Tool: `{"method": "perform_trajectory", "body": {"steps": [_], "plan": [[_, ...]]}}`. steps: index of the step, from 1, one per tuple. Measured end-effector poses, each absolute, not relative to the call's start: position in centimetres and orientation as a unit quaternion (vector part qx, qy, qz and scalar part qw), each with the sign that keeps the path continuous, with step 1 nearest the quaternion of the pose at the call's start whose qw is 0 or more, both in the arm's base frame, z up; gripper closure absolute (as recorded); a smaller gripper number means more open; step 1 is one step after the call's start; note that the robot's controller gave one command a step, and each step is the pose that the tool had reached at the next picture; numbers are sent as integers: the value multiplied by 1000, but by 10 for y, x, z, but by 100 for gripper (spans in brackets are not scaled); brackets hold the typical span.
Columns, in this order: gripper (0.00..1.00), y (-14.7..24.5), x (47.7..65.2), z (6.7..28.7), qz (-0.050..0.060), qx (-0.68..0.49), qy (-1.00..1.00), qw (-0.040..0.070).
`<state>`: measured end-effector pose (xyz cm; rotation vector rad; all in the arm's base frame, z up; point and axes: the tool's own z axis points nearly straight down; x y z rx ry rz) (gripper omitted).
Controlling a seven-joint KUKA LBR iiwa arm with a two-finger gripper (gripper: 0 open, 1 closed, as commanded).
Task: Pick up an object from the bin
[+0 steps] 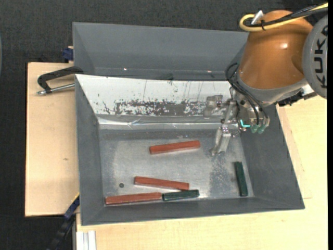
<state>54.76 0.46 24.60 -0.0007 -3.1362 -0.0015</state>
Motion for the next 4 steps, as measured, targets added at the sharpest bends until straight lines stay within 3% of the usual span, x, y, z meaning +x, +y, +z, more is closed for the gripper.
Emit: {"method": "perform_trajectory", "body": {"steps": [2,4], "plan": [[0,5,550,248,0,-1,-1000,-3],[0,27,551,139,0,25,-1000,-3]]}}
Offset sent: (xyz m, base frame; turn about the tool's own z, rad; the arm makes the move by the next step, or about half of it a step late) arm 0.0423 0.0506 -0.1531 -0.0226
